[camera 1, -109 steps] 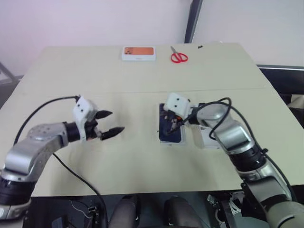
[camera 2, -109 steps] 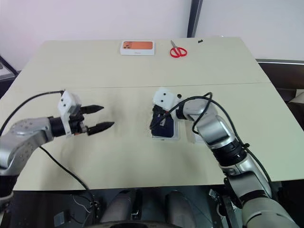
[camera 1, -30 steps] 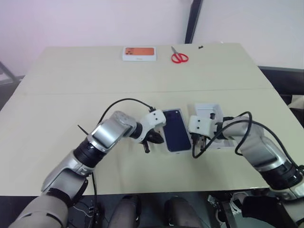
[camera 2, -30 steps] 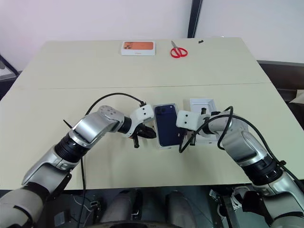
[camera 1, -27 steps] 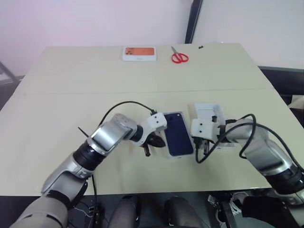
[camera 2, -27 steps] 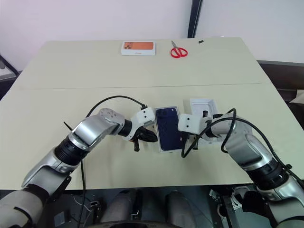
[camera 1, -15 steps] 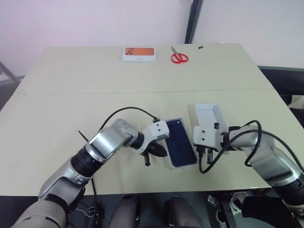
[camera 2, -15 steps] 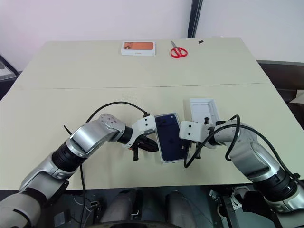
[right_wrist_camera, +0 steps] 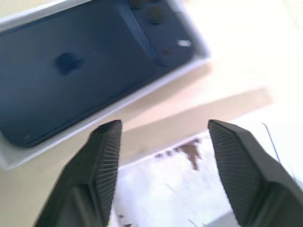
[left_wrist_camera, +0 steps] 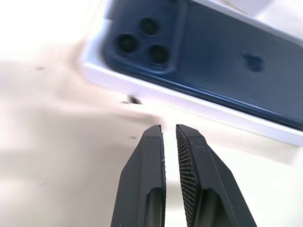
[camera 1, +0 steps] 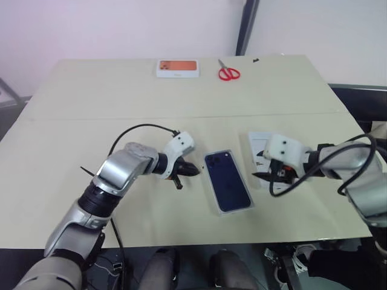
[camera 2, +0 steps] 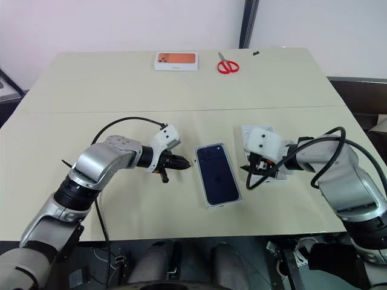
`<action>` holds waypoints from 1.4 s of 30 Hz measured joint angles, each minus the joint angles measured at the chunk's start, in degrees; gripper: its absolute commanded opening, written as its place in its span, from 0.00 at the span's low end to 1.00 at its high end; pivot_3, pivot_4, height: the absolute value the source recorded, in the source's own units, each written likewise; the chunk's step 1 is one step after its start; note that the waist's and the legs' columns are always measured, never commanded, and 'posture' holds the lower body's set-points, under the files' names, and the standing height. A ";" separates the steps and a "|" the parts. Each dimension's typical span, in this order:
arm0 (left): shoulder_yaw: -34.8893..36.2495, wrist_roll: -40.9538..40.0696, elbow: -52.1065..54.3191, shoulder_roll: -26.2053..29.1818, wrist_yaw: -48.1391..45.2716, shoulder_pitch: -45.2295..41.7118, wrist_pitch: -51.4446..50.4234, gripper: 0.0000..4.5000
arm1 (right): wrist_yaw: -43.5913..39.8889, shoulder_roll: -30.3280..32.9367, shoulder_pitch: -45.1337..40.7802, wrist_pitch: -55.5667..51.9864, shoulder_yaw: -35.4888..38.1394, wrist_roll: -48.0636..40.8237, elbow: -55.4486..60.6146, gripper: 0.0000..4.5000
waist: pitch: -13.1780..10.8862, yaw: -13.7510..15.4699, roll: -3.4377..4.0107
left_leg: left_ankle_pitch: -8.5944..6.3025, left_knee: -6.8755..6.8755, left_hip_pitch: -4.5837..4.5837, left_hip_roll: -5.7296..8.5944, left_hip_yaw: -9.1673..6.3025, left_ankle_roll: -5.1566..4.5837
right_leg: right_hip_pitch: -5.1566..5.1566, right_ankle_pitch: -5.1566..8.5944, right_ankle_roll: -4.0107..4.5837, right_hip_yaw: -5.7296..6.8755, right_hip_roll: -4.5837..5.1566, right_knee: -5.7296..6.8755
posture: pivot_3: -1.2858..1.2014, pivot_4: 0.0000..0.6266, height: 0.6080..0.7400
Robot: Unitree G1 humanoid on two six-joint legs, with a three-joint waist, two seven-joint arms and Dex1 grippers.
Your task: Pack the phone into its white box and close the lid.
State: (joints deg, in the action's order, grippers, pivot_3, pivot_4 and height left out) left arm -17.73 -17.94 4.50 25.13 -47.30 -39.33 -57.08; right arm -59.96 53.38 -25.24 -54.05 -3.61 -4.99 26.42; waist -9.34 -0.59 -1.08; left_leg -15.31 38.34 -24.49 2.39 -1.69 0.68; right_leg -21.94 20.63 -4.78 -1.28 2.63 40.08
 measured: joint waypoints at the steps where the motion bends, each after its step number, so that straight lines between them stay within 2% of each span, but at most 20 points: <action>1: 1.98 -0.11 -0.68 -1.18 1.02 0.29 2.88 0.11 | 1.35 -1.21 -1.74 -4.72 0.30 -1.01 -0.39 0.62 | 0.00 -0.01 0.00 | 0.05 -0.01 0.00 0.00 0.00 0.08 | -0.01 0.00 0.00 0.00 0.00 0.01 | 0.52 0.24 1.00; 3: 6.26 -0.58 -1.18 -2.82 2.37 0.23 7.72 0.11 | 4.52 -3.74 -4.31 -13.37 0.52 -2.40 -1.51 0.62 | 0.00 -0.03 0.00 | 0.07 -0.02 -0.01 0.00 0.00 0.12 | -0.05 0.00 0.00 -0.01 0.00 0.01 | 0.52 0.24 1.00; 6: 11.00 -1.68 -0.89 -1.94 1.56 1.23 14.70 0.11 | 9.15 -8.03 -5.86 -23.35 1.02 -3.45 -2.49 0.62 | 0.01 -0.24 0.01 | 0.08 -0.09 -0.01 0.00 0.04 0.14 | -0.12 0.00 0.00 -0.05 0.02 0.01 | 0.52 0.24 1.00; 9: 14.29 -3.22 0.54 2.02 -2.05 4.13 19.45 0.11 | 13.30 -11.42 -5.97 -31.50 1.07 -4.90 -2.66 0.62 | 0.02 -0.24 0.03 | 0.09 -0.14 -0.04 -0.01 0.05 0.16 | -0.21 0.00 0.00 -0.06 0.02 0.05 | 0.52 0.24 1.00; 14: 14.25 -4.53 5.07 11.67 -12.83 12.23 25.01 0.11 | 20.22 -14.81 -6.65 -37.02 0.49 -5.35 -2.92 0.62 | 0.02 -0.21 0.04 | 0.09 -0.14 -0.04 0.00 0.05 0.16 | -0.20 0.00 0.01 -0.07 0.04 0.03 | 0.52 0.24 1.00; 17: 14.04 -5.28 8.01 15.52 -18.14 16.23 27.96 0.11 | 24.23 -17.78 -7.02 -38.05 0.60 -5.34 -4.63 0.44 | 0.02 0.05 0.05 | 0.08 -0.14 -0.04 0.00 0.05 0.14 | -0.15 0.00 0.01 -0.05 0.06 0.00 | 0.52 0.24 1.00; 21: 14.42 -6.46 9.81 16.57 -20.30 19.32 30.18 0.11 | 27.83 -19.86 -7.18 -38.06 2.18 -6.29 -5.48 0.01 | 0.03 -0.12 0.05 | -0.06 -0.14 -0.02 0.01 0.05 -0.10 | -0.14 0.00 0.01 -0.05 0.06 0.01 | 0.52 0.24 1.00; 26: 15.21 -7.65 11.37 16.66 -20.88 21.35 31.73 0.11 | 30.74 -20.36 -7.71 -38.07 3.21 -8.91 -6.46 0.01 | 0.03 -0.36 0.05 | -0.08 -0.15 -0.02 0.00 0.05 -0.13 | -0.15 0.00 0.01 -0.04 0.05 0.03 | 0.52 0.24 1.00; 30: 16.98 -7.51 10.99 17.28 -19.69 23.53 33.32 0.11 | 29.70 -20.39 -13.66 -38.08 8.51 -14.53 -7.56 0.01 | -0.01 -0.56 0.11 | -0.08 -0.19 -0.03 0.00 0.07 -0.14 | -0.24 0.00 0.01 -0.06 0.03 0.07 | 0.52 0.24 1.00; 32: 18.06 -7.46 9.84 17.53 -18.78 24.13 34.02 0.11 | 27.98 -20.49 -17.57 -38.07 14.53 -20.61 -8.36 0.01 | -0.01 -0.52 0.12 | -0.08 -0.23 -0.02 -0.01 0.03 -0.14 | -0.23 0.00 0.01 -0.02 0.01 0.07 | 0.52 0.24 1.00; 34: 19.72 -7.49 8.32 17.72 -18.07 24.79 34.44 0.11 | 27.25 -20.49 -19.15 -38.06 19.47 -31.36 -10.17 0.01 | -0.01 -0.49 0.11 | -0.09 -0.24 -0.01 -0.01 0.03 -0.16 | -0.18 0.00 0.00 -0.01 0.02 0.05 | 0.52 0.24 1.00; 36: 21.22 -7.49 6.52 17.97 -17.33 25.34 35.05 0.11 | 28.68 -20.33 -18.79 -38.06 21.04 -43.17 -12.18 0.01 | -0.01 -0.42 0.11 | -0.12 -0.22 -0.02 -0.01 0.03 -0.21 | -0.15 0.00 0.01 -0.01 0.04 0.02 | 0.52 0.24 1.00; 39: 22.97 -7.77 4.87 17.83 -16.23 25.11 35.29 0.11 | 39.99 -20.23 -16.09 -36.62 19.87 -68.73 -16.81 0.01 | -0.01 -0.41 0.10 | -0.13 -0.15 -0.01 -0.02 0.03 -0.24 | -0.08 0.00 0.00 0.01 0.05 0.01 | 0.52 0.24 1.00; 40: 23.59 -7.95 4.61 17.81 -16.09 24.97 35.41 0.11 | 46.80 -18.49 -13.50 -32.75 16.22 -81.19 -17.83 0.01 | -0.02 -0.34 0.09 | -0.15 -0.11 -0.02 -0.05 0.01 -0.27 | -0.02 0.00 0.00 0.08 0.07 -0.03 | 0.52 0.24 1.00; 42: 24.29 -8.16 4.19 17.90 -15.95 24.70 35.55 0.11 | 56.61 -17.67 -9.16 -26.26 9.79 -97.31 -17.94 0.01 | -0.02 -0.65 0.08 | -0.16 -0.10 -0.02 -0.07 0.02 -0.30 | 0.04 0.00 0.00 0.10 0.07 -0.10 | 0.52 0.24 1.00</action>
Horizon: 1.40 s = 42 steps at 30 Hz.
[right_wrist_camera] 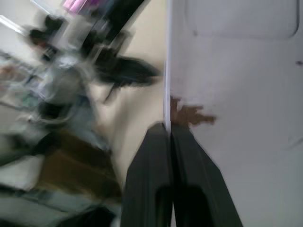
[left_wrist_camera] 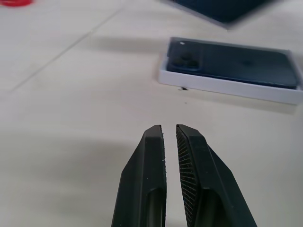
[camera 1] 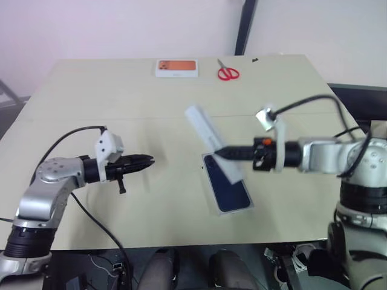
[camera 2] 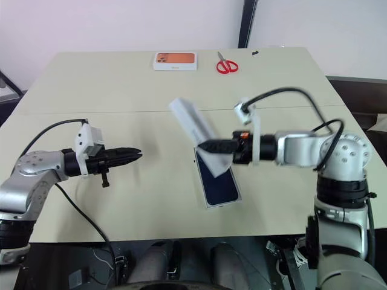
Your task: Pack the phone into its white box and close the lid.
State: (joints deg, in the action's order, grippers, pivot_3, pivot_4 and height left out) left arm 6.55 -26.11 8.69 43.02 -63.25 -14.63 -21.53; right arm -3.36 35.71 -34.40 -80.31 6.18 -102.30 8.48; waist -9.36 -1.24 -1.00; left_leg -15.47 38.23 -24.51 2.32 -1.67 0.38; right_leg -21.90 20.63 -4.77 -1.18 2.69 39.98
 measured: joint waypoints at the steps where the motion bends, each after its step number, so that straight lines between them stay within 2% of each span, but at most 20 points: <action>1: 0.00 -0.03 -0.15 0.01 0.00 -0.20 0.08 0.11 | 3.07 -0.78 1.67 2.68 -2.12 -4.03 0.33 0.01 | 0.00 -0.08 0.00 | 0.00 0.02 0.00 0.00 0.00 0.00 | 0.03 0.00 0.00 0.01 -0.01 0.00 | 0.52 0.24 1.00; 6: -0.01 -0.03 -0.60 0.06 0.03 -0.78 0.67 0.11 | 14.49 -10.81 7.97 12.48 -6.75 -8.60 3.92 0.01 | 0.01 -0.66 0.00 | 0.00 0.00 0.03 0.00 -0.02 -0.01 | 0.02 0.00 0.00 0.00 -0.05 0.05 | 0.52 0.24 1.00; 10: -0.66 0.11 -0.63 -0.43 0.65 -1.48 0.67 0.11 | 32.66 -22.97 12.45 19.74 -7.01 -9.24 6.85 0.01 | 0.04 -1.05 -0.04 | 0.04 -0.02 0.03 0.00 -0.05 0.06 | 0.00 0.00 0.00 0.02 -0.04 0.07 | 0.52 0.24 1.00; 12: -1.39 0.36 -0.59 -0.69 0.94 -1.93 0.68 0.11 | 40.78 -25.64 14.54 21.93 -6.43 -9.29 7.65 0.01 | 0.05 -1.01 -0.05 | 0.10 -0.01 0.03 0.00 -0.05 0.17 | 0.01 0.00 -0.01 0.00 -0.03 0.06 | 0.52 0.24 1.00; 15: -3.57 1.32 -0.70 -2.29 1.40 -4.28 1.16 0.11 | 48.00 -28.56 16.46 23.76 -4.85 -9.95 9.99 0.01 | 0.05 -0.92 -0.04 | 0.11 -0.01 0.05 0.00 -0.05 0.18 | 0.01 0.00 -0.01 0.01 -0.04 0.05 | 0.52 0.24 1.00; 18: -7.14 3.38 -1.35 -4.18 2.18 -8.52 1.33 0.11 | 51.62 -29.09 16.59 23.93 -3.96 -10.31 11.53 0.22 | 0.05 -0.97 -0.04 | 0.07 -0.01 0.09 0.01 -0.03 0.12 | 0.04 0.00 0.00 -0.02 -0.06 0.06 | 0.52 0.24 1.00; 21: -12.61 7.23 -2.52 -5.10 1.17 -11.13 3.48 0.11 | 52.35 -27.88 16.23 23.35 -1.75 -10.23 10.82 0.56 | 0.05 -1.20 -0.02 | 0.08 -0.05 0.10 0.02 0.00 0.13 | 0.02 0.00 0.00 -0.04 -0.08 0.05 | 0.52 0.24 1.00; 24: -17.39 10.28 -5.44 -7.68 0.47 -13.43 4.97 0.11 | 47.72 -21.40 12.91 19.76 -0.22 -10.02 7.56 0.92 | 0.04 -1.24 0.00 | 0.05 -0.06 0.08 0.01 0.02 0.08 | 0.00 0.00 0.00 -0.05 -0.10 0.04 | 0.52 0.24 1.00; 25: -18.15 10.82 -6.17 -8.35 0.30 -14.16 5.18 0.11 | 45.14 -18.13 11.47 18.08 -0.18 -9.92 6.58 0.99 | 0.01 -1.24 0.06 | 0.01 -0.06 0.07 0.01 0.04 0.01 | -0.01 0.00 0.00 -0.06 -0.10 0.04 | 0.52 0.24 1.00; 27: -19.51 11.86 -7.47 -9.88 -0.26 -16.10 5.90 0.11 | 37.93 -8.15 6.20 13.52 -0.03 -9.89 2.78 0.99 | -0.04 -1.10 0.12 | 0.00 -0.02 0.04 0.02 0.06 0.00 | 0.00 0.00 0.00 -0.06 -0.09 0.02 | 0.52 0.24 1.00; 31: -21.90 13.24 -9.31 -12.72 -0.87 -19.24 6.72 0.11 | 29.96 8.04 -2.90 9.19 0.66 -7.80 -2.34 0.99 | -0.04 -0.83 0.12 | -0.02 -0.06 0.03 -0.01 0.04 -0.04 | 0.04 0.00 0.00 -0.04 -0.10 -0.10 | 0.52 0.24 1.00; 34: -23.67 14.38 -10.72 -15.37 -0.55 -20.45 7.01 0.11 | 23.09 11.59 -4.97 7.81 -0.63 -0.26 -3.13 0.99 | -0.03 -1.03 0.10 | -0.02 -0.06 0.02 -0.02 0.07 -0.05 | 0.08 0.00 0.00 -0.06 -0.10 -0.10 | 0.52 0.24 1.00; 37: -25.59 14.71 -10.75 -17.79 -0.38 -21.21 7.02 0.11 | 13.81 14.93 -5.94 7.20 -5.25 12.25 -1.68 0.99 | -0.03 -0.98 0.11 | -0.03 -0.03 -0.01 -0.02 0.08 -0.06 | 0.07 0.00 -0.01 -0.07 -0.10 -0.10 | 0.52 0.24 1.00; 39: -25.64 14.85 -10.74 -18.14 -0.16 -21.22 7.02 0.11 | 6.22 18.58 -6.65 8.56 -9.14 21.76 1.51 0.87 | -0.03 -0.94 0.11 | -0.03 -0.03 -0.02 -0.02 0.06 -0.06 | 0.04 0.00 0.00 -0.06 -0.10 -0.09 | 0.52 0.24 1.00; 42: -24.44 14.78 -10.67 -17.70 1.25 -21.24 6.53 0.11 | -6.37 24.24 -6.71 14.27 -16.59 37.39 7.19 0.57 | -0.04 -0.88 0.11 | -0.03 -0.01 -0.02 -0.01 0.05 -0.06 | 0.02 0.00 -0.01 -0.07 -0.10 -0.09 | 0.52 0.24 1.00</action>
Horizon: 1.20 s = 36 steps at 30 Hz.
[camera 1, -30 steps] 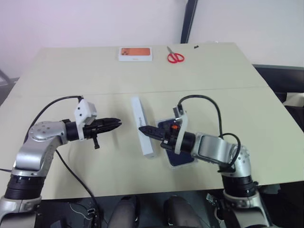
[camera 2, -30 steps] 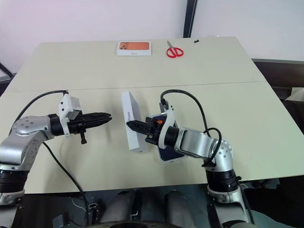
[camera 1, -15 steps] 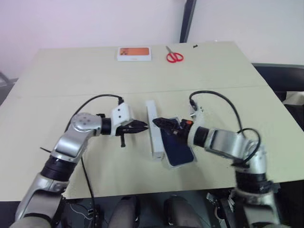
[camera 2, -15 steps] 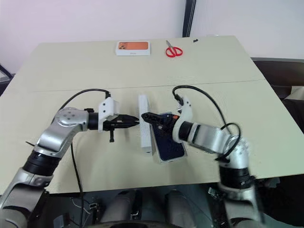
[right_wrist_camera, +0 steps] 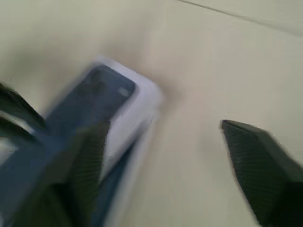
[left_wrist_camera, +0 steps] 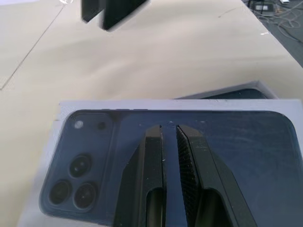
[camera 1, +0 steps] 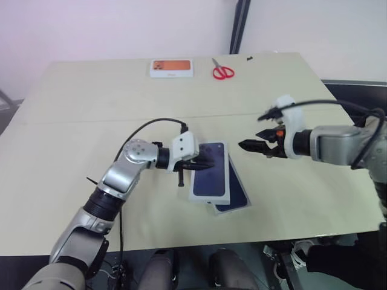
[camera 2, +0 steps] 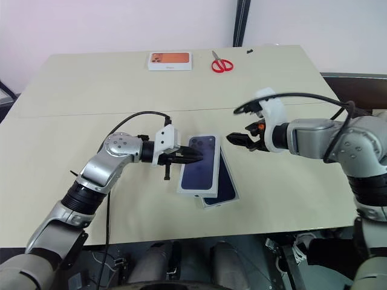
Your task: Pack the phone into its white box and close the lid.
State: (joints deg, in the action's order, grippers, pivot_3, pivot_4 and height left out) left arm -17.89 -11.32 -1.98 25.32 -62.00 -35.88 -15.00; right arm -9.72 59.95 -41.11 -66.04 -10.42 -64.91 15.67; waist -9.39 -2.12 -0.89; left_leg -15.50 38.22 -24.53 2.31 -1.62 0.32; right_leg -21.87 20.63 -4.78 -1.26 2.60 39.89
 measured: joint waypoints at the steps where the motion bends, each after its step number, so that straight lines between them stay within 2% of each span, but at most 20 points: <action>1: 0.84 -0.02 0.12 0.53 0.34 0.00 -0.56 0.11 | -3.47 1.04 0.05 1.88 -2.25 4.26 1.16 0.45 | 0.00 -0.06 0.00 | 0.00 0.00 0.00 0.00 0.00 0.00 | -0.01 0.00 0.00 0.00 0.00 0.00 | 0.52 0.24 1.00; 4: 3.17 -0.03 0.94 3.37 0.97 0.03 -1.76 0.11 | -13.00 4.28 0.85 8.39 -7.96 16.23 4.43 0.09 | 0.00 0.00 0.00 | 0.00 -0.01 0.00 0.00 -0.01 0.00 | -0.05 0.00 0.00 0.00 0.00 0.02 | 0.52 0.24 1.00; 5: 3.64 0.00 1.34 4.64 0.93 0.14 -1.96 0.11 | -15.73 4.88 1.24 10.51 -9.23 19.65 5.16 0.01 | 0.00 0.03 0.00 | 0.00 -0.01 0.00 0.00 -0.01 0.00 | -0.05 0.00 0.00 0.00 0.00 0.01 | 0.52 0.24 1.00; 11: 3.49 1.15 2.28 11.53 -1.88 2.98 -2.08 0.11 | -25.49 3.88 2.47 18.41 -13.86 34.42 7.23 0.01 | 0.00 0.23 0.01 | 0.01 0.02 0.00 0.00 -0.01 0.02 | -0.06 0.00 0.00 -0.01 0.02 0.02 | 0.52 0.24 1.00; 16: -0.74 3.50 3.06 12.18 -4.98 3.30 -2.05 0.11 | -29.86 0.64 3.07 22.19 -16.31 43.59 7.17 0.01 | 0.00 1.51 0.01 | 0.02 0.06 0.00 0.01 -0.01 0.04 | -0.04 0.00 0.00 -0.02 0.04 0.02 | 0.52 0.24 1.00; 24: -5.79 8.00 2.57 9.12 -6.57 -0.03 -0.66 0.11 | -35.04 -3.07 3.75 22.71 -16.35 49.99 7.83 0.01 | 0.00 1.44 0.00 | 0.03 0.08 0.01 0.02 -0.01 0.05 | -0.03 0.00 0.00 -0.01 0.03 0.04 | 0.52 0.24 1.00; 36: -6.10 8.82 2.53 8.40 -7.75 0.08 -0.38 0.11 | -39.53 -4.24 5.05 20.57 -12.03 53.11 7.88 0.01 | 0.00 1.45 0.00 | 0.04 0.10 0.02 0.02 -0.02 0.07 | -0.02 0.00 0.00 0.00 0.03 0.06 | 0.52 0.24 1.00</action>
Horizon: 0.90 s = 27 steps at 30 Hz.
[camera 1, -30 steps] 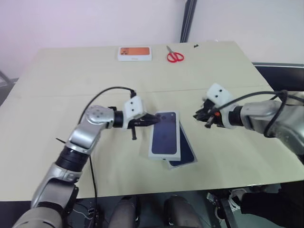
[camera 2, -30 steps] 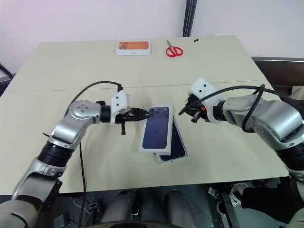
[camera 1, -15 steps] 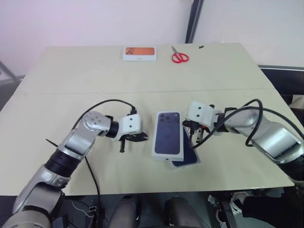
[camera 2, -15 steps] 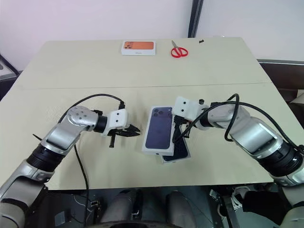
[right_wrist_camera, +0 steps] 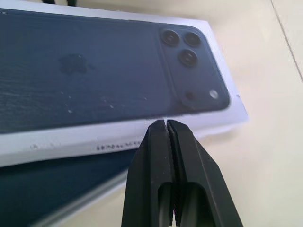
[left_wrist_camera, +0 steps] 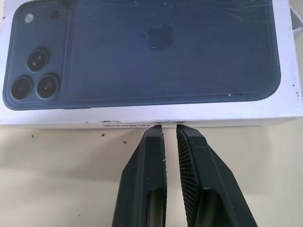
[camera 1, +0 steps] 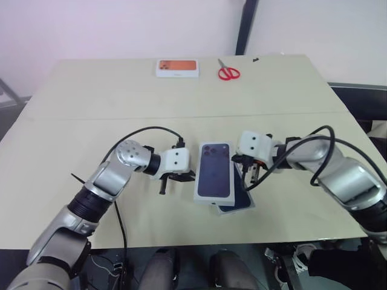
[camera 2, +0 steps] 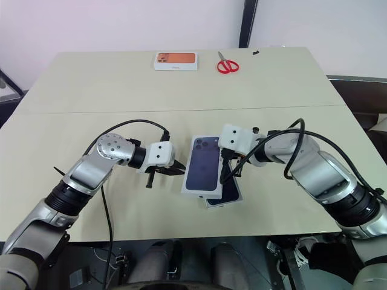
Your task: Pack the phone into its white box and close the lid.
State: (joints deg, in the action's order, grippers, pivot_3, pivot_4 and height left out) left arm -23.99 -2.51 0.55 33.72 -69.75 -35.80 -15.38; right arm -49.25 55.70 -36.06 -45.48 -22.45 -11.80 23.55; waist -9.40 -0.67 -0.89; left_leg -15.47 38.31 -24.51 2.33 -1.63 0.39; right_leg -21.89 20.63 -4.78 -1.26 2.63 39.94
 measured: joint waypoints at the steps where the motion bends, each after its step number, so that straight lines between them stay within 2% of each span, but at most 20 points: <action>1: 0.01 0.00 0.16 -0.10 0.01 0.04 0.00 0.11 | -0.45 0.79 0.08 0.54 -0.04 1.16 -0.46 0.01 | 0.00 0.04 0.00 | 0.00 0.00 0.00 0.00 0.00 0.00 | 0.00 0.00 0.00 0.00 0.00 0.00 | 0.52 0.24 1.00; 16: 0.13 -0.84 2.48 -2.45 -0.17 0.15 -1.70 0.11 | -4.11 -0.73 2.68 2.46 -1.23 6.67 -1.06 0.01 | 0.00 -0.02 0.00 | 0.05 0.00 0.00 0.00 0.00 0.09 | -0.01 0.00 0.00 -0.01 0.00 0.04 | 0.52 0.24 1.00; 27: -0.15 -3.72 7.11 -4.51 -2.80 0.92 -4.71 0.11 | -7.22 1.75 7.01 3.14 1.98 7.20 0.24 0.01 | 0.00 0.00 0.00 | 0.05 0.03 0.01 0.01 0.00 0.09 | 0.02 0.00 0.00 0.00 -0.01 0.04 | 0.52 0.24 1.00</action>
State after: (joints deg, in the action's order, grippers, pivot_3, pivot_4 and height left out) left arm -24.14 -6.22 7.66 29.21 -72.55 -34.88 -20.10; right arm -56.47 57.46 -29.04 -42.34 -20.47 -4.60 23.80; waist -9.40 -0.68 -0.89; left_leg -15.42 38.35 -24.50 2.33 -1.63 0.47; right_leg -21.87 20.63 -4.78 -1.26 2.62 39.98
